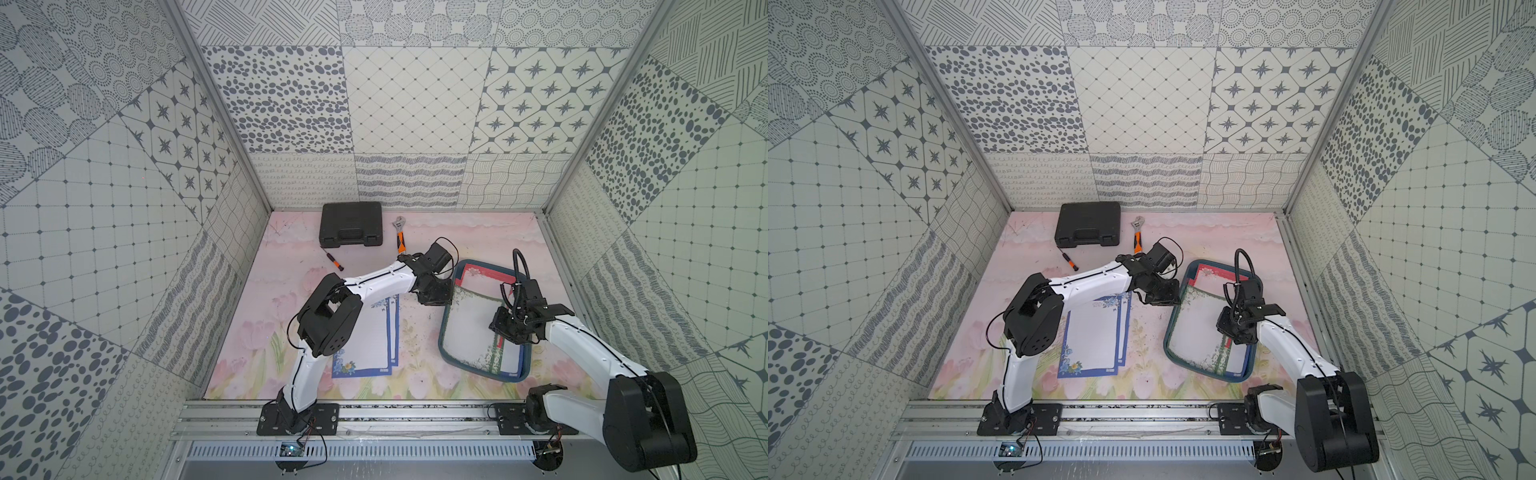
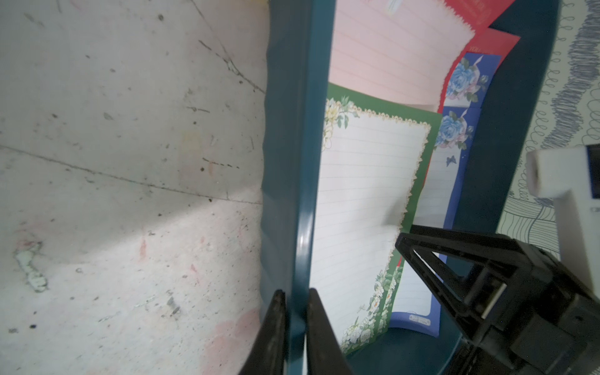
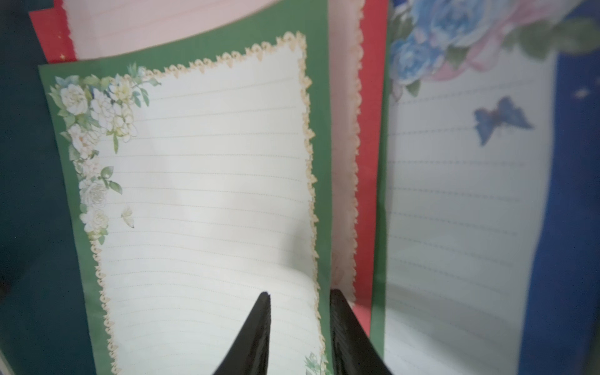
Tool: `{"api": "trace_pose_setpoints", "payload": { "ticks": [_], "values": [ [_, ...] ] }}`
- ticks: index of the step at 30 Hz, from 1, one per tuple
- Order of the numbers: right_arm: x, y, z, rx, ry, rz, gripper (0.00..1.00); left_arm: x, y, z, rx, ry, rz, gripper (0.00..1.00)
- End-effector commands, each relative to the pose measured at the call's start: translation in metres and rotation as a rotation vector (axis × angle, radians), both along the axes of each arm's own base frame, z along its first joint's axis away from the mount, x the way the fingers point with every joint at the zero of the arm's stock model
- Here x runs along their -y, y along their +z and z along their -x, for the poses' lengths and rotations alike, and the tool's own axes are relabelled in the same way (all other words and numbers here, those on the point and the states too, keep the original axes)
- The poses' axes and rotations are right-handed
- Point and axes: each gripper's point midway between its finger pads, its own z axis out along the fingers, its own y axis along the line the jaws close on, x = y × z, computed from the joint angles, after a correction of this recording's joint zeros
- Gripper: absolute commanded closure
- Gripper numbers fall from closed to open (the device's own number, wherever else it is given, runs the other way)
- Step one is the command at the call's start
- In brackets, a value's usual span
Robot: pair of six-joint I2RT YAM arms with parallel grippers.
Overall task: Take out the stationery paper from the storage box
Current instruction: Pick up the stationery paper from the storage box.
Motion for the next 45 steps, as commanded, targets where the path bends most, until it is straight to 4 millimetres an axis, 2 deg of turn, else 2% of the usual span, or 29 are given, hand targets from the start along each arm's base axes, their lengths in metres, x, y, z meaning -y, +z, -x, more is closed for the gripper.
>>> {"api": "trace_pose_setpoints", "payload": {
  "ticks": [1, 16, 32, 33, 40, 45],
  "values": [
    [-0.008, 0.007, -0.012, 0.048, 0.010, -0.046, 0.67, 0.003, -0.001, 0.003, -0.017, -0.005, -0.009, 0.87],
    [-0.021, 0.009, -0.015, 0.078, -0.003, -0.155, 0.67, 0.002, -0.004, 0.004, -0.020, -0.004, -0.014, 0.91],
    [-0.035, 0.030, -0.022, 0.143, 0.008, -0.274, 0.71, 0.003, -0.006, 0.004, -0.034, 0.003, -0.012, 0.91],
    [-0.035, 0.023, -0.017, 0.127, 0.007, -0.278, 0.71, 0.003, -0.007, 0.005, -0.036, 0.002, -0.012, 0.92],
    [-0.029, 0.012, -0.016, 0.110, -0.004, -0.238, 0.68, 0.003, -0.006, 0.005, -0.037, 0.005, -0.011, 0.92],
    [-0.029, 0.009, -0.016, 0.102, 0.002, -0.236, 0.70, 0.003, -0.007, 0.005, -0.043, 0.006, -0.012, 0.92]
  ]
}}
